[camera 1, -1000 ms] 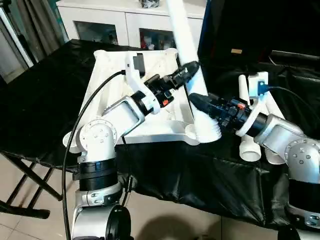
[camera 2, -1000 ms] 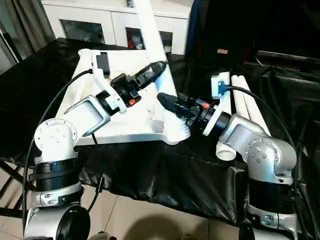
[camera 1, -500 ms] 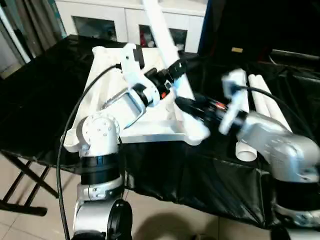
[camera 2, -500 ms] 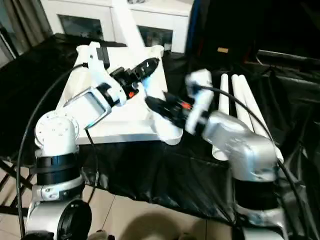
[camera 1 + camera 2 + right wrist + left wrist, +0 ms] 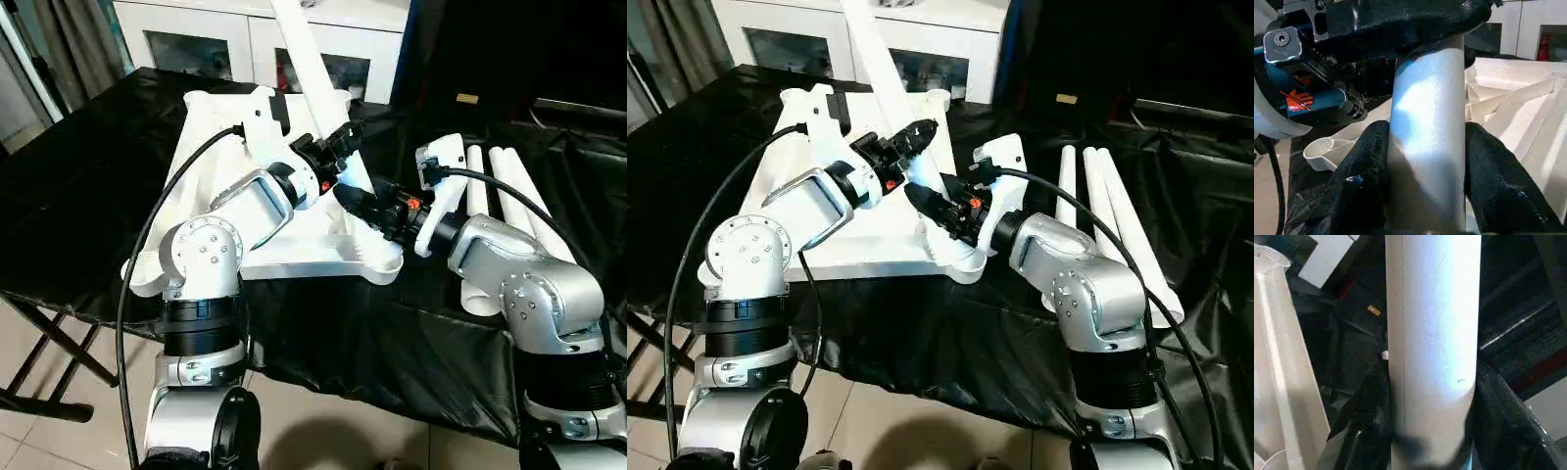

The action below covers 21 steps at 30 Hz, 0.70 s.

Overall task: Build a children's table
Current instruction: Pick table leg

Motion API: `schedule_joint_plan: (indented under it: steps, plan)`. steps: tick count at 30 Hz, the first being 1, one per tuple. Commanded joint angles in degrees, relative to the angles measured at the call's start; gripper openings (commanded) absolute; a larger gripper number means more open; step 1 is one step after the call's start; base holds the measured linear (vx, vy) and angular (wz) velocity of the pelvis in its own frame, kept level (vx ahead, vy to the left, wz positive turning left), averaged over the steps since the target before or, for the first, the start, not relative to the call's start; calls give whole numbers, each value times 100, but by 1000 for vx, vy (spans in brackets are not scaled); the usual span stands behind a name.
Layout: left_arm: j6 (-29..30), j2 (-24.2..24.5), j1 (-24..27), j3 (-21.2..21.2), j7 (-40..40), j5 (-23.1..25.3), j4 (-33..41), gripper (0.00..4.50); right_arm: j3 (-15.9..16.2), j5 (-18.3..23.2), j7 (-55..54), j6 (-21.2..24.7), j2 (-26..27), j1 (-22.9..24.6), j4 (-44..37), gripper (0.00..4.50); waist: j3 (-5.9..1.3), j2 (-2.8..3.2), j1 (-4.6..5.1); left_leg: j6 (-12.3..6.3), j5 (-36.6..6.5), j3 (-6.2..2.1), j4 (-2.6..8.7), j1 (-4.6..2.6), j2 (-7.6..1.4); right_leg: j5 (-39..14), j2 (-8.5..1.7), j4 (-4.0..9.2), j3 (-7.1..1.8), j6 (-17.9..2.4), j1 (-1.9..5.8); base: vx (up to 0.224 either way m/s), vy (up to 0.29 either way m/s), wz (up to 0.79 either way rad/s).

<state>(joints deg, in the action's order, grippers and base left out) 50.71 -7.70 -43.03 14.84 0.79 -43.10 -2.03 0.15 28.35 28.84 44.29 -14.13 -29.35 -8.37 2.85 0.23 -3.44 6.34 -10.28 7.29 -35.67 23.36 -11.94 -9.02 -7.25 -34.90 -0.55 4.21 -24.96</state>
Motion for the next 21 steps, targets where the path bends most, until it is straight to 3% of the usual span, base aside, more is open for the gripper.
schedule_joint_plan:
  steps: [1,2,4,7,10,12,15,17,21]
  plan:
    - [-86,-381,-152,1,18,4,-138,193,-1,-26,82,-210,-51,-145,-241,187,-450,-10,-7,67,-740,240,435,-53,212,-593,263,343,161,-965,397,0,0,0]
    - [-126,-361,-141,-30,-32,-5,-149,191,22,-45,98,-222,-63,-151,-240,187,-450,-14,-6,60,-716,243,431,-52,215,-556,266,342,159,-972,396,0,0,0]
    - [-180,-330,-111,-92,-84,18,-157,189,28,-50,108,-209,-77,-162,-233,243,-448,-16,-5,46,-716,243,435,-50,212,-558,261,341,159,-998,403,0,0,0]
    - [-360,32,6,-534,-614,291,-76,188,-12,162,281,20,-149,-199,-187,266,-455,-20,-5,-16,-705,246,433,-58,204,-552,258,343,161,-1005,406,0,0,0]
    - [-437,214,49,-721,-875,374,-40,188,27,208,413,93,-246,-222,-168,299,-450,-20,-2,-42,-677,246,428,-54,202,-464,257,328,157,-1059,405,0,0,0]
    - [-473,319,52,-808,-1005,421,-30,188,63,223,524,135,-321,-232,-156,304,-451,-21,-3,-48,-644,251,423,-53,205,-413,257,319,153,-1101,410,0,0,0]
    - [-669,1152,35,-1463,-2335,671,74,188,309,553,1520,681,-979,-308,-72,306,-458,-35,-18,-138,-702,240,434,-80,202,-525,268,321,159,-1093,424,0,0,0]
    - [-652,1303,42,-1573,-2674,642,154,188,325,650,1682,820,-1088,-343,-36,307,-446,-14,-16,-125,-692,242,432,-75,196,-433,253,293,153,-1208,418,0,0,0]
    - [-648,1569,118,-1808,-3425,506,386,188,393,777,2016,947,-1290,-429,75,307,-452,-30,-10,-156,-618,265,416,-88,190,-290,245,269,150,-1450,418,0,0,0]
